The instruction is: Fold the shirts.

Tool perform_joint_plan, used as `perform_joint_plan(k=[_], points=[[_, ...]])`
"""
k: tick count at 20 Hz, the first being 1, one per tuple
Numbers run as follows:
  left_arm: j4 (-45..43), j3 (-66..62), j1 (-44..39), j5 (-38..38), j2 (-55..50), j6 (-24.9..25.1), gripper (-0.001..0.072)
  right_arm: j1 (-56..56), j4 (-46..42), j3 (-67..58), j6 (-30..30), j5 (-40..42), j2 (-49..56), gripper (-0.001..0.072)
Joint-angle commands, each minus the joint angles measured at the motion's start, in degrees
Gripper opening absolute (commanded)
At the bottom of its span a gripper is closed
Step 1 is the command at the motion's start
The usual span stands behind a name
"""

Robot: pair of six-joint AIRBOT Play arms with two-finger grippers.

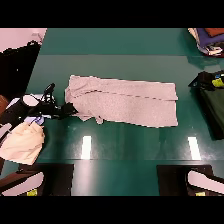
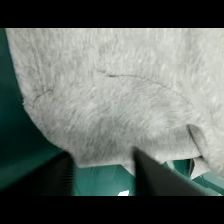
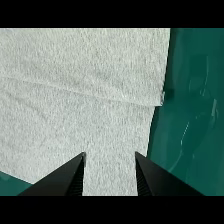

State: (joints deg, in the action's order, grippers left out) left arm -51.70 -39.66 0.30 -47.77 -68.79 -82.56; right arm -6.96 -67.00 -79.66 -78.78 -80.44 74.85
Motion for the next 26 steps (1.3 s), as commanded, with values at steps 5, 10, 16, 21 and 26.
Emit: perform_joint_plan(k=[5,10,16,21,26], points=[[0.7,-3.7,0.0,-1.9,0.2,1.8,0.0023,-3.0,-0.5,12.3,0.0,-1.6,-4.2,0.0365],[1.1,-6.8,0.0,-4.3,0.2,4.9,0.0023,-9.6,0.7,33.2,0.5,1.5,-7.4,0.0498],[1.1,-6.8,0.0,-4.4,0.2,5.0,0.0023,-6.8,10.5,43.5,3.1,12.3,-7.4,0.0446],[1.1,-6.8,0.0,-5.0,0.2,5.0,0.0023,-1.0,12.8,43.4,2.8,18.0,-7.4,0.0302],[-3.8,-6.8,0.0,-15.3,1.0,5.0,0.0021,-0.5,11.3,38.6,2.9,13.3,-7.5,0.0014]])
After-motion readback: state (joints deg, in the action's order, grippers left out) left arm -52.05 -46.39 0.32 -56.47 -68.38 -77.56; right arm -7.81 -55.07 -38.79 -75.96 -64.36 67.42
